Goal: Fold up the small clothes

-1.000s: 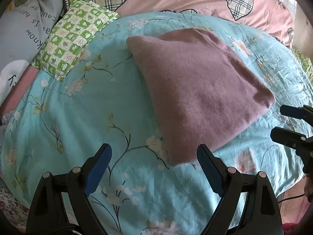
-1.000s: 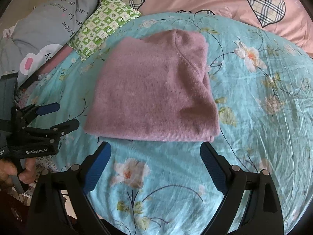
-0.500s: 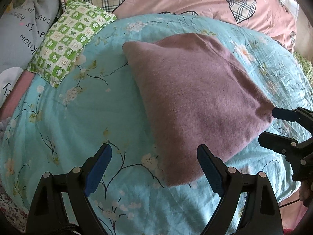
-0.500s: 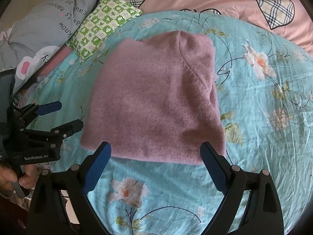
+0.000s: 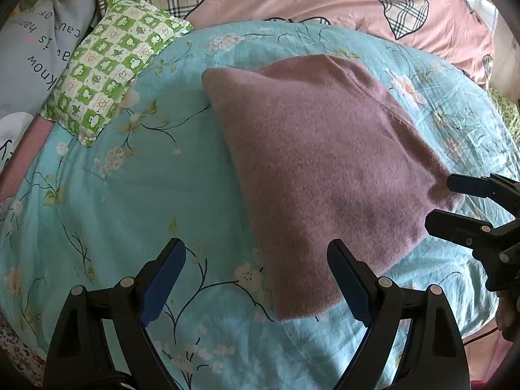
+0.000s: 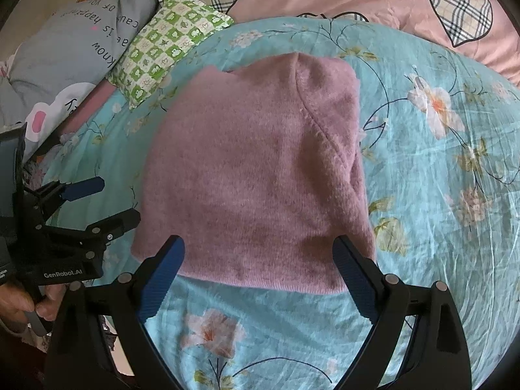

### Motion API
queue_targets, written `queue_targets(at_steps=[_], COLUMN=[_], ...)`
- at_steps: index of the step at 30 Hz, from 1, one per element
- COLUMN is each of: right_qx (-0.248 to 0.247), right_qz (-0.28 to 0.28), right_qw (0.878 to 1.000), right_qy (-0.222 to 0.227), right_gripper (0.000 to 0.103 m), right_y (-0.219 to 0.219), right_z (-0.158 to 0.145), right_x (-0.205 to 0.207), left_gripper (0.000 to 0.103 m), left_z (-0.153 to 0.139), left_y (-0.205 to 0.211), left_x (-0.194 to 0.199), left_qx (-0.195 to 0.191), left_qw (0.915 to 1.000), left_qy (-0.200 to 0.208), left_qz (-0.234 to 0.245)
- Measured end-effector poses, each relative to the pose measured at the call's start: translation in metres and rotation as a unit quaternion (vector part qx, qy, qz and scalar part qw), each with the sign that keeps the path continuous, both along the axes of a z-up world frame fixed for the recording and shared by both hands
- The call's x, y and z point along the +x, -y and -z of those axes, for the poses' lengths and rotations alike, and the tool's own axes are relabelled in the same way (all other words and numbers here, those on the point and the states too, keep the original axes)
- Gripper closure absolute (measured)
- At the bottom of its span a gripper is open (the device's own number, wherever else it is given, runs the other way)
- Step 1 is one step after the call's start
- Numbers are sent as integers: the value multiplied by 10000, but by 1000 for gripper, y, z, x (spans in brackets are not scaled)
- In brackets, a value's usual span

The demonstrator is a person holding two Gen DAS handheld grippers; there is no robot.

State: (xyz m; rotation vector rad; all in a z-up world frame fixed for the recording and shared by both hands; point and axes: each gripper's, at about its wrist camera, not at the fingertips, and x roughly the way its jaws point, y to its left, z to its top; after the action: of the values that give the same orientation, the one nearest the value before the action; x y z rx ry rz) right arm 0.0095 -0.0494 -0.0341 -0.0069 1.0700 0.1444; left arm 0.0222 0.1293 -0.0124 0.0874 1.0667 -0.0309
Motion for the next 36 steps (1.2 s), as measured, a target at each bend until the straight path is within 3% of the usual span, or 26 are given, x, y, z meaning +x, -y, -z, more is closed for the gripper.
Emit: queue_targets(at_steps=[36], right_qx=[19], right_qz=[-14], right_qw=[10000], right_qy=[-34], right_gripper=[11], right_y=[-3], right_z=[-1], right_x=[12], left_gripper=[14], left_z=[-5], left_y=[-7], left_x=[8], left_qx=[-177], left_qw=[9997], left_qy=[7], left_qz=[-150])
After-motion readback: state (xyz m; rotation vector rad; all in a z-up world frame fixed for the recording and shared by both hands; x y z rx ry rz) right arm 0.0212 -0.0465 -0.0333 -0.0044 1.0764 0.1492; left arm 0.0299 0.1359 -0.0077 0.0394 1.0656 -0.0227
